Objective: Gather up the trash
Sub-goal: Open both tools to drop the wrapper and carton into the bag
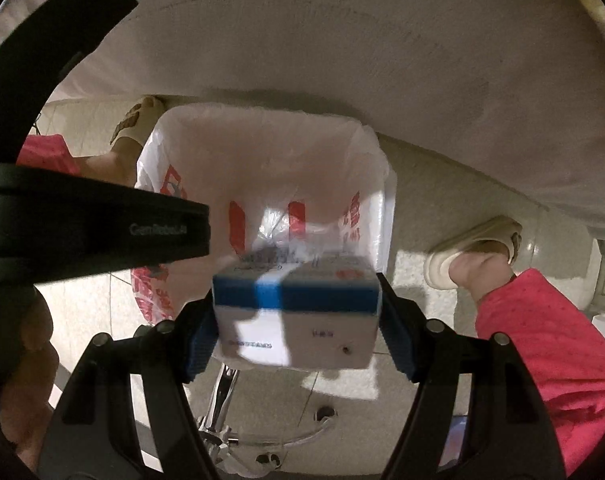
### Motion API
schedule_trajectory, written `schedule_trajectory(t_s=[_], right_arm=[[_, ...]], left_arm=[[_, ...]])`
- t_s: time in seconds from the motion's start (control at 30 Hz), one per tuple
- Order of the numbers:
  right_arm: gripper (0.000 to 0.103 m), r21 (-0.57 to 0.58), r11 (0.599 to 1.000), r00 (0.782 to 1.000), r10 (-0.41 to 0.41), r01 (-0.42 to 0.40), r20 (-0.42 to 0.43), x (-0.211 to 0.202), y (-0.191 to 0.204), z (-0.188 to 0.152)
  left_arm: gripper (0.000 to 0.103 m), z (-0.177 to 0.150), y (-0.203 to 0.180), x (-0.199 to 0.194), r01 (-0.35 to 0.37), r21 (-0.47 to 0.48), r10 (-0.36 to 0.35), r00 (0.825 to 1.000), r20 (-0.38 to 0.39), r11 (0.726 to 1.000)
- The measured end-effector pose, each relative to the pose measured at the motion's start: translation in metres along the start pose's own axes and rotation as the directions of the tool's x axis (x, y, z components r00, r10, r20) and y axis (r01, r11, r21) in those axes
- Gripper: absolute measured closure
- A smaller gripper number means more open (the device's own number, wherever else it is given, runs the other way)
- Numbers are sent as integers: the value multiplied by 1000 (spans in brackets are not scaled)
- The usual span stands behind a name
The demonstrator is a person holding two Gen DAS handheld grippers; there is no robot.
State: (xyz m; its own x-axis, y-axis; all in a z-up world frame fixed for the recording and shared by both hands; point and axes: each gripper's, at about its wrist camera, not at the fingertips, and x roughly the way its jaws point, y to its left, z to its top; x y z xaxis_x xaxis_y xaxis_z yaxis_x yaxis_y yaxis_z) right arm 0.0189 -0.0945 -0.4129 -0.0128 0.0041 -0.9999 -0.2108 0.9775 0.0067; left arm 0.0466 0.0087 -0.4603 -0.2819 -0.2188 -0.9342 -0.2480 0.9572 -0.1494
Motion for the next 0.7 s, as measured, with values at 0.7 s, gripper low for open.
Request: schedule_trajectory(t_s=[0.7], right_arm=[[31, 11, 999, 998, 40, -40, -53, 28, 5, 11]], left_arm=[[38, 6, 4, 18, -25, -24, 24, 998, -50, 999]])
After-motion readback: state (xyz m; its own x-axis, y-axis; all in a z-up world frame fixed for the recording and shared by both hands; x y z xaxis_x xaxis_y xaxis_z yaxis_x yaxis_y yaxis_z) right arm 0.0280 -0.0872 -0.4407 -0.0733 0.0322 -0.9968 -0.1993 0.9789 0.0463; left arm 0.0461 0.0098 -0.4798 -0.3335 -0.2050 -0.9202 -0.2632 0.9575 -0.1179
